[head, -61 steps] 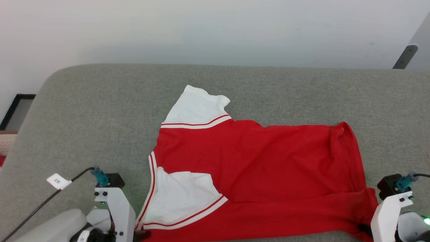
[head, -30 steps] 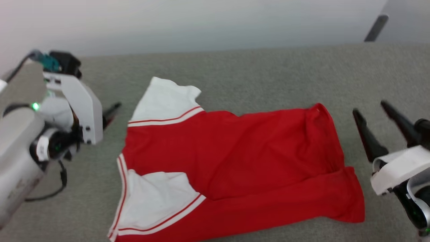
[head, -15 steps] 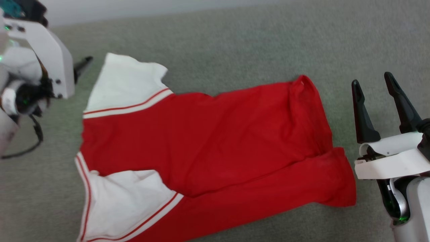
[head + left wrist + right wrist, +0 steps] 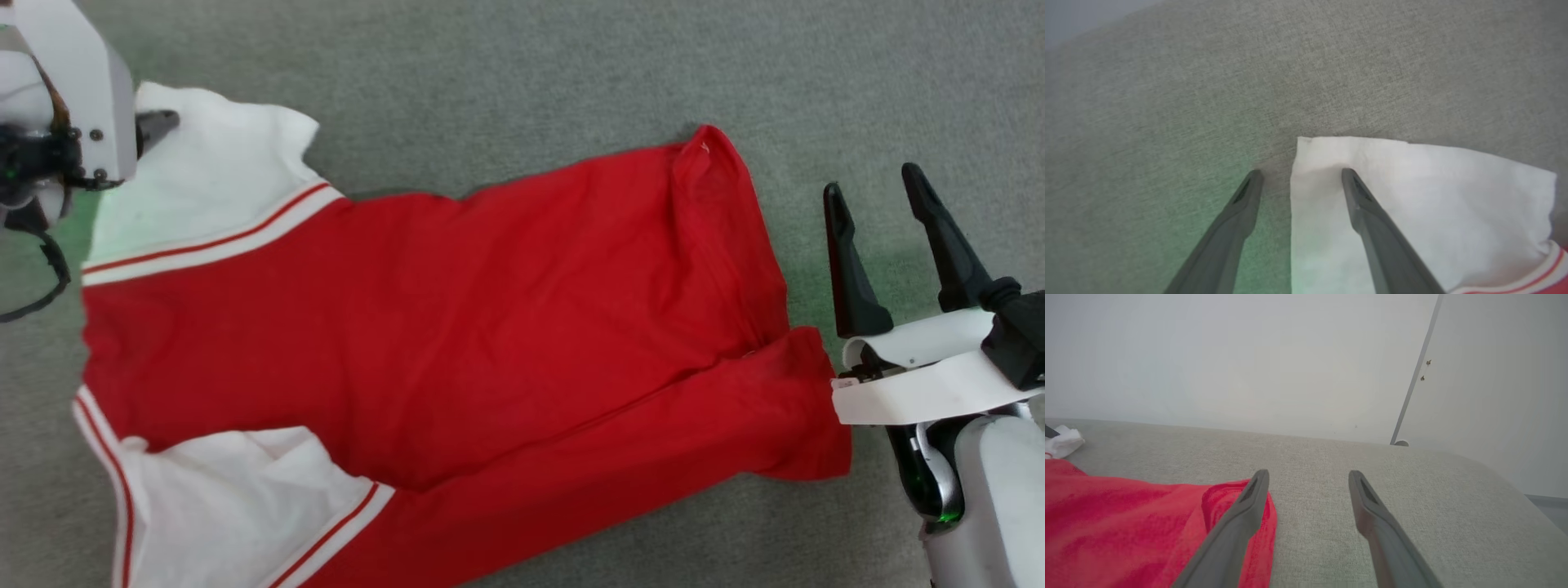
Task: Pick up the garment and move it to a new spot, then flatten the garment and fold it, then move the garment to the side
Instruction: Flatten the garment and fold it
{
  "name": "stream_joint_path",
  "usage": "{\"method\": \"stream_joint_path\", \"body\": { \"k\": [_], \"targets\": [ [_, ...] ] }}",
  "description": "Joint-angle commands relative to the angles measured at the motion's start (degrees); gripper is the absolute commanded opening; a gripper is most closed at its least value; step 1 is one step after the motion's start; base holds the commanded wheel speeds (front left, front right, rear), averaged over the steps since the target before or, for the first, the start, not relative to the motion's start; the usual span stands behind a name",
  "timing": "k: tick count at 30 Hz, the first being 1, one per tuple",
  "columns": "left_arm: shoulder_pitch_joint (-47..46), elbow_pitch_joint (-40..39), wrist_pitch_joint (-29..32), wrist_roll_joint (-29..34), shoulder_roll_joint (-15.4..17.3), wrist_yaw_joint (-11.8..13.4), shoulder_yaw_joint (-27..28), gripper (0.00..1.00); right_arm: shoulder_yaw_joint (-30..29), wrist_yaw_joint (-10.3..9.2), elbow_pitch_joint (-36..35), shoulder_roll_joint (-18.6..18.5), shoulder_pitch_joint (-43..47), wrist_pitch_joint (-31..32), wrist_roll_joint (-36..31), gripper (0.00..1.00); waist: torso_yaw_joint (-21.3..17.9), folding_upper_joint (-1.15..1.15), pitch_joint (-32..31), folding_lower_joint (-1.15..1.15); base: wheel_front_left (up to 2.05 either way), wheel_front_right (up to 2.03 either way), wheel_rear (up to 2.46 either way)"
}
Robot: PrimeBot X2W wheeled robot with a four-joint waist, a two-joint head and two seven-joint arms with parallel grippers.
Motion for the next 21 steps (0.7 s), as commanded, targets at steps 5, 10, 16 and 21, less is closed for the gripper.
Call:
{"method": "stream_joint_path", "body": {
  "k": [5, 10, 16, 21],
  "targets": [
    [-0.1, 2.6, 2.64, -0.28, -1.71, 0.34, -0.88, 1.0, 0.09, -0.06, 1.08, 0.49, -1.12, -0.46, -0.42, 1.0, -1.28, 0.0, 1.71, 0.0, 0.0, 0.0, 0.0],
    [1.19, 4.49, 6.93, -1.94, -3.12, 0.97, -1.47, 0.0, 0.08, -0.06, 2.3, 0.62, -1.33, 0.84, 0.35, 1.0, -1.03, 0.0, 1.54, 0.0, 0.0, 0.0, 0.0],
    [0.65, 4.58, 5.83, -1.86, -4.14, 0.09, -1.3, 0.0, 1.77, -0.06, 2.07, -0.08, -3.67, 7.45, 3.52, 1.0, -0.3, 0.0, 1.09, 0.0, 0.0, 0.0, 0.0],
    [0.37, 5.25, 4.96, -1.71, -5.36, -0.5, -1.27, 0.0, 5.18, -0.06, 2.57, -1.59, -8.43, 16.98, 5.9, 1.0, 0.75, 0.0, 0.6, 0.0, 0.0, 0.0, 0.0]
  ]
}}
